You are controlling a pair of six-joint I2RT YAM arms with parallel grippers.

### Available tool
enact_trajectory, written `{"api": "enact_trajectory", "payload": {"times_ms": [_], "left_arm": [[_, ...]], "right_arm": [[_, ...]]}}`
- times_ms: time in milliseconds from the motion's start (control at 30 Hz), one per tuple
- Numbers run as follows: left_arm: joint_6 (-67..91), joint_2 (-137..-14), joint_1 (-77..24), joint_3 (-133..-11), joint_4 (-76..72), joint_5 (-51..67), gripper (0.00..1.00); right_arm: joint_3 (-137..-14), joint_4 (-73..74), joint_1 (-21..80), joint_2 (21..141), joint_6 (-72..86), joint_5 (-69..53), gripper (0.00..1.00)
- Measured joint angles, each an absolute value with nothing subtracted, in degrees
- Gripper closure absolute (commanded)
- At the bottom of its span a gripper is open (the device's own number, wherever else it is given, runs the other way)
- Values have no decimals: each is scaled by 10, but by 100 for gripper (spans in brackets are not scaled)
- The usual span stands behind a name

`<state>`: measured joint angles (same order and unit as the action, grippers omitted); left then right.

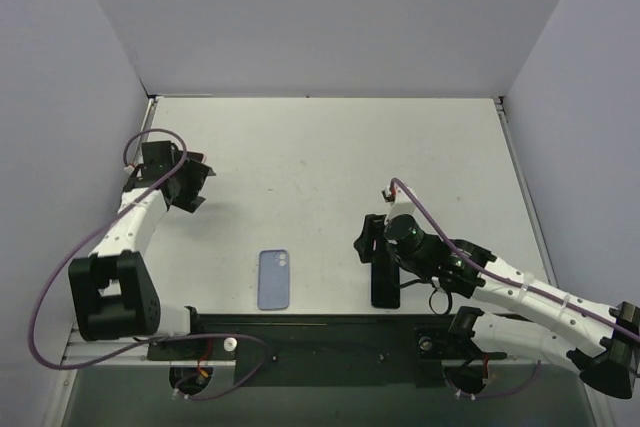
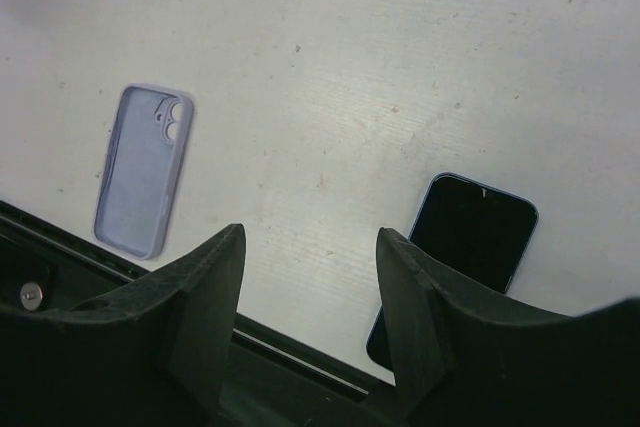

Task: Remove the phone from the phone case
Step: Pick up the phone at the center of the board.

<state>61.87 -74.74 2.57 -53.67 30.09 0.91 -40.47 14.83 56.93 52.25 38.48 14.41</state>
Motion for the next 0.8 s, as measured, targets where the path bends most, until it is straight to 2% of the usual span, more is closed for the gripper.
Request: {"api": "enact_trajectory", "payload": {"times_ms": [67,133,167,200,233,267,300,333,367,533,800], "left_arm": [[626,-812,71,-545,237,54,30],[636,-870,106,-545,164,84,52],[641,-891,116,-545,135,91,56],[639,-918,124,-552,110,92,70],[636,-946,129,-568,94,91,73],[634,-977,130,-592,79,91,82],[628,-1007,130,-624,64,92,86],[626,-1041,130,-660,48,94,96],[623,-1073,130,-701,32,96,100],[656,-1225,133,-877,-34,121,100],[738,-1379,138,-971,-42,135,100]], "right_arm": [[-403,148,566,514,380,136,50],[-398,144,565,506,377,127,49],[-395,143,564,503,376,123,50],[-392,143,563,501,376,119,49],[-389,143,562,498,376,117,49],[-385,143,560,495,375,114,49],[-382,143,558,493,374,111,50],[-379,143,556,489,374,110,50],[-376,143,553,487,373,108,50],[-371,144,530,480,373,100,49],[-371,145,506,472,378,90,50]]}}
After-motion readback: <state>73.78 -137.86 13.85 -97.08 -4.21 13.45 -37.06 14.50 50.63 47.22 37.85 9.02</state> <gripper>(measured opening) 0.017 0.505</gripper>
